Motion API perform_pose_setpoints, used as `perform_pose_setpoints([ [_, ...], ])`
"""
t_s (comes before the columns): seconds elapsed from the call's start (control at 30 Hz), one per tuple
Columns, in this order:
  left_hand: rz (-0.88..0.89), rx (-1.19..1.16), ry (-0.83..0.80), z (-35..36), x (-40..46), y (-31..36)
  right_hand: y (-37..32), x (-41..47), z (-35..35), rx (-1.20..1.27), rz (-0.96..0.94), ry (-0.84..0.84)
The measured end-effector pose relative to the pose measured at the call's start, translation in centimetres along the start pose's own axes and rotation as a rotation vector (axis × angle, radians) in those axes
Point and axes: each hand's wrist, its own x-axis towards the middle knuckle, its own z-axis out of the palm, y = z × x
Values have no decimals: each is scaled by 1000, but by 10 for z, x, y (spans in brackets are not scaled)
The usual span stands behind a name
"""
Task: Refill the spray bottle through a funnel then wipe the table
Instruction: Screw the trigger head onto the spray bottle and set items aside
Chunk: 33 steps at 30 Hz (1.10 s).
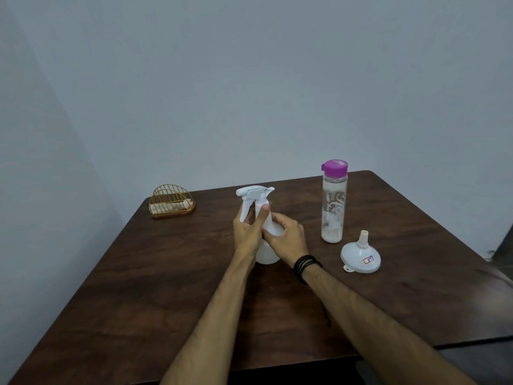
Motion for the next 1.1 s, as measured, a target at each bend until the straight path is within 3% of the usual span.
perform_pose_setpoints([
  [0.27, -13, 76, 48, -12, -8, -5, -4, -17, -15, -175, -106, -57],
  [0.37, 74, 35, 296, -14, -21, -5, -1, -28, -36, -266, -211, 76],
  [0.43, 232, 192, 545, -8, -38, -1, -2, -33, -57, -292, -285, 214],
  [0.5, 447, 429, 643, 5, -57, 4, -2, -37, -83, -341, -332, 383],
  [0.57, 679, 589, 540, 24, -72, 3, 2, -42, -110, -408, -304, 507],
  [0.63, 800, 611, 347, 46, -79, -4, 8, -48, -134, -472, -221, 562],
  [0.77, 611, 567, 15, 86, -82, -16, 31, -63, -167, -508, 89, 426],
  [0.87, 376, 606, 7, 112, -74, -27, 53, -70, -180, -443, 249, 210],
  [0.93, 174, 595, 44, 126, -60, -36, 60, -71, -183, -409, 287, 129],
  [1.0, 4, 613, -20, 135, -46, -47, 62, -66, -185, -395, 261, 87],
  [1.1, -104, 605, -100, 143, -30, -65, 65, -56, -190, -409, 206, 61],
])
